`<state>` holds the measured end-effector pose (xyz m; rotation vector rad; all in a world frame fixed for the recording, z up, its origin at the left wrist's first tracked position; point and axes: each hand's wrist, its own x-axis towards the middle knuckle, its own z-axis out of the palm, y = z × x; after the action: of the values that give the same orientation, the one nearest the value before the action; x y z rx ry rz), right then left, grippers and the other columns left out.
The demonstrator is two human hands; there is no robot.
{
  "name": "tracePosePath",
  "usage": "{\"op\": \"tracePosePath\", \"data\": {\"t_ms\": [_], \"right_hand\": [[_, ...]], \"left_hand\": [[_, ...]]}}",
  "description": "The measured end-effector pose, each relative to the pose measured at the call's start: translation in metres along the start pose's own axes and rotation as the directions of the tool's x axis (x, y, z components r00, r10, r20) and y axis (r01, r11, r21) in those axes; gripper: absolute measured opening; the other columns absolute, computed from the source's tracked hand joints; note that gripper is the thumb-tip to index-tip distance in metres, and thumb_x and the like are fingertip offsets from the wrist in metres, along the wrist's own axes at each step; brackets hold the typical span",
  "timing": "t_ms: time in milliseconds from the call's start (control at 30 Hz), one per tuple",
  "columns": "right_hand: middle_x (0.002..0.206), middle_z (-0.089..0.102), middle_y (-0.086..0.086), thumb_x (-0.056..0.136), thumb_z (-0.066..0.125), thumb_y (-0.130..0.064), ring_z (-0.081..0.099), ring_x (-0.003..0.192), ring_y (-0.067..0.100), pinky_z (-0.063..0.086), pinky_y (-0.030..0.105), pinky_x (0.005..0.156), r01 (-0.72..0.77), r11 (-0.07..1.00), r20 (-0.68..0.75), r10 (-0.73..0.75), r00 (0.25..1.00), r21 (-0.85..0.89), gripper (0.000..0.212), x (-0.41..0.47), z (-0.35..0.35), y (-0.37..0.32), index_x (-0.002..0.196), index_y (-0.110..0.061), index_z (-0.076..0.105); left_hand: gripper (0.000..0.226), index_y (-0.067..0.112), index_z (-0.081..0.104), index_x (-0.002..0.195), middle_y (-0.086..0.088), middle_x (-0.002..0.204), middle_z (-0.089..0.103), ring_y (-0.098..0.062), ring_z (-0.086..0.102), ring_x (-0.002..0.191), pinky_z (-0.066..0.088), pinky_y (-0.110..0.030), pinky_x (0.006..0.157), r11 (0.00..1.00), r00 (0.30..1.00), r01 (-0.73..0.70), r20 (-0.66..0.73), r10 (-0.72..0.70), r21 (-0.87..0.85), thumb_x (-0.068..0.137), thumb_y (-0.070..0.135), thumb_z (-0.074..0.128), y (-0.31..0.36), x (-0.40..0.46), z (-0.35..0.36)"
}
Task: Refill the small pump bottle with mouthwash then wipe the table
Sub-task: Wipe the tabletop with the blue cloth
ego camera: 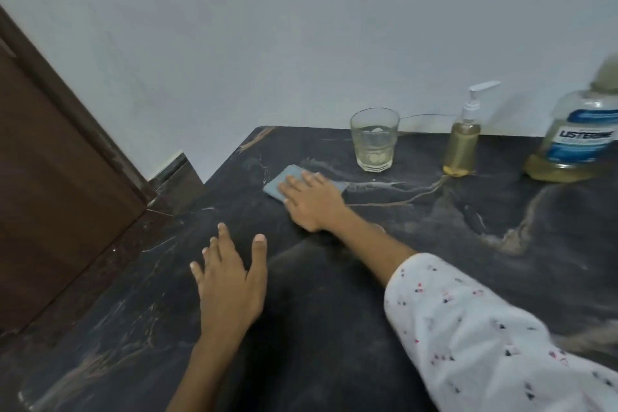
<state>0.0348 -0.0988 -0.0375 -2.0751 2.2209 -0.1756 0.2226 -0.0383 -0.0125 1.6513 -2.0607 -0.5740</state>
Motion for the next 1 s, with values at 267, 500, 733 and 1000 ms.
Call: {"op": "tracePosePath", "data": {"t_ms": [267,500,733,1000], "right_hand": [[0.157,0.017,-0.005,0.101,0.02,-0.04,0.01,0.145,0.015,-0.001,0.028,0.115,0.34,0.937,-0.068,-0.335,0.94,0.078,0.05,-0.159,0.001,0.034,0.15,-0.028,0.021],[0.159,0.009,-0.004,0.103,0.017,-0.036,0.005,0.146,0.018,0.003,0.037,0.117,-0.106,0.994,-0.035,0.107,0.994,0.041,0.049,-0.107,-0.016,0.077,0.151,-0.028,0.014],[0.158,0.013,-0.006,0.102,0.023,-0.039,0.004,0.145,0.016,0.0,0.032,0.115,0.177,0.983,-0.053,-0.174,0.983,0.057,0.047,-0.183,-0.003,0.047,0.149,-0.032,0.022],[0.158,0.005,-0.012,0.102,0.017,-0.044,0.003,0.145,0.011,0.0,0.032,0.116,-0.329,0.944,-0.005,0.329,0.944,0.03,0.05,-0.241,-0.031,0.15,0.15,-0.035,0.008]], "left_hand": [[0.075,0.011,0.006,0.151,-0.016,0.157,0.016,-0.028,0.007,0.147,-0.006,-0.042,0.116,1.0,1.0,-0.03,-0.007,0.03,0.007,0.095,0.054,0.029,0.024,-0.022,0.004],[0.075,0.013,0.004,0.152,-0.013,0.158,0.015,-0.026,0.006,0.147,-0.007,-0.041,0.116,0.997,0.994,-0.058,0.088,0.063,-0.052,0.095,0.055,0.029,0.051,-0.03,0.027],[0.074,0.011,0.005,0.152,-0.015,0.158,0.015,-0.028,0.008,0.147,-0.007,-0.042,0.116,0.988,0.975,-0.146,0.163,0.153,-0.058,0.096,0.053,0.03,0.077,-0.029,0.042],[0.075,0.01,0.004,0.151,-0.015,0.157,0.016,-0.029,0.01,0.146,-0.005,-0.043,0.116,0.966,0.932,-0.252,0.251,0.26,-0.063,0.095,0.055,0.028,0.099,-0.046,0.057]]}}
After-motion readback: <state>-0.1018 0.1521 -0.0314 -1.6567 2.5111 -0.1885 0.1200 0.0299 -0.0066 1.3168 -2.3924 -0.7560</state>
